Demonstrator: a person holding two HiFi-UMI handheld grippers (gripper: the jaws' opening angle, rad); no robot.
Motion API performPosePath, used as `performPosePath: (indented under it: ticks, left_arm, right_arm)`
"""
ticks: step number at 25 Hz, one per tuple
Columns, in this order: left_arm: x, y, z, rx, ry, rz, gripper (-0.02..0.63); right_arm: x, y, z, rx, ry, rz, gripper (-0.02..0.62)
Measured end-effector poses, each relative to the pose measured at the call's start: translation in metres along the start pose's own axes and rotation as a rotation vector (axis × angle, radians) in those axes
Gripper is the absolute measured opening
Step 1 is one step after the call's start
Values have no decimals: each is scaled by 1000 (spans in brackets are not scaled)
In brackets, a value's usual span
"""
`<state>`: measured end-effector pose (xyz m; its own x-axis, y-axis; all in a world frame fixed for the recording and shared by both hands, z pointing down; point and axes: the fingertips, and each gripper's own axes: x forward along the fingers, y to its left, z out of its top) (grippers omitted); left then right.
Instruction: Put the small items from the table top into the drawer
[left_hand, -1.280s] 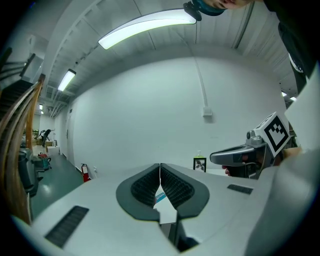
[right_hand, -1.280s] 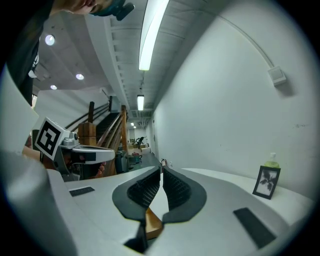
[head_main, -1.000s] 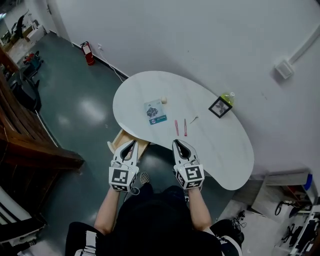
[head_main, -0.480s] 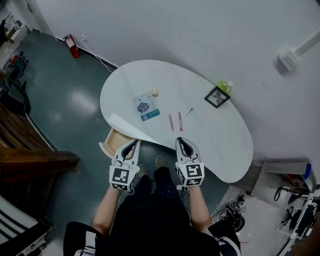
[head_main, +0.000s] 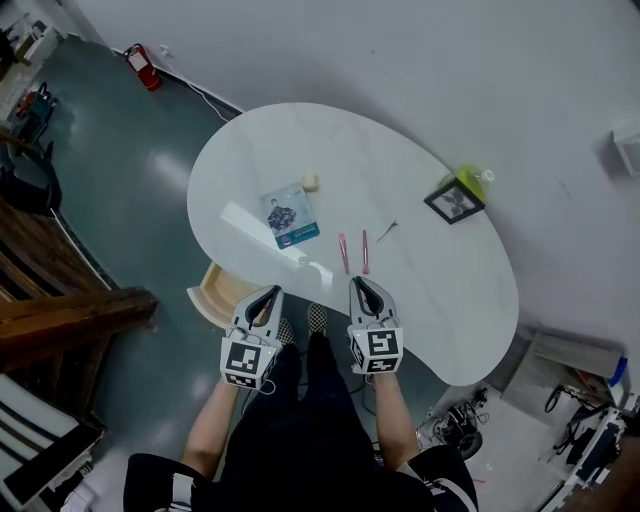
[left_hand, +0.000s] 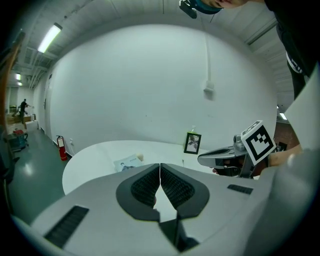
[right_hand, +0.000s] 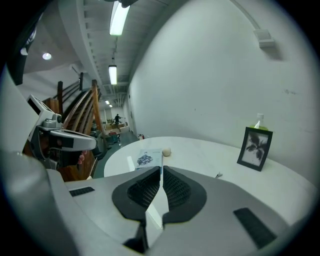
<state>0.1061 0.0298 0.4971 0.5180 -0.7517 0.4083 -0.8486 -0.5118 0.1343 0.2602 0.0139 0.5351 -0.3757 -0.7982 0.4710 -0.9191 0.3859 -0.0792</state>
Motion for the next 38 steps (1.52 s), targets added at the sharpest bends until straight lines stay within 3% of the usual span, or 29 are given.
performPosePath:
  ticks: [9, 18, 21, 23, 31, 34, 38]
  left_arm:
    - [46, 13, -54, -51, 115, 20, 20]
    - [55, 22, -51, -81, 119, 67, 20]
    - [53, 24, -52, -84, 125, 74, 20]
    - [51, 26, -51, -86, 124, 85, 20]
    - [46, 34, -55, -94, 128, 120, 20]
    - [45, 34, -59, -101, 128, 122, 20]
    - [42, 37, -60, -108, 130, 134, 20]
  right_arm:
    - [50, -23, -55, 28, 114, 39, 41]
    - [80, -32, -79, 38, 209, 44, 45]
    - [88, -28, -87, 58, 255, 64, 160]
    - [91, -26, -92, 59, 284, 67, 169]
    - [99, -30, -105, -10, 350, 42, 167]
    - [100, -32, -106, -52, 361, 16, 75]
    - [101, -31, -105, -62, 363, 15, 58]
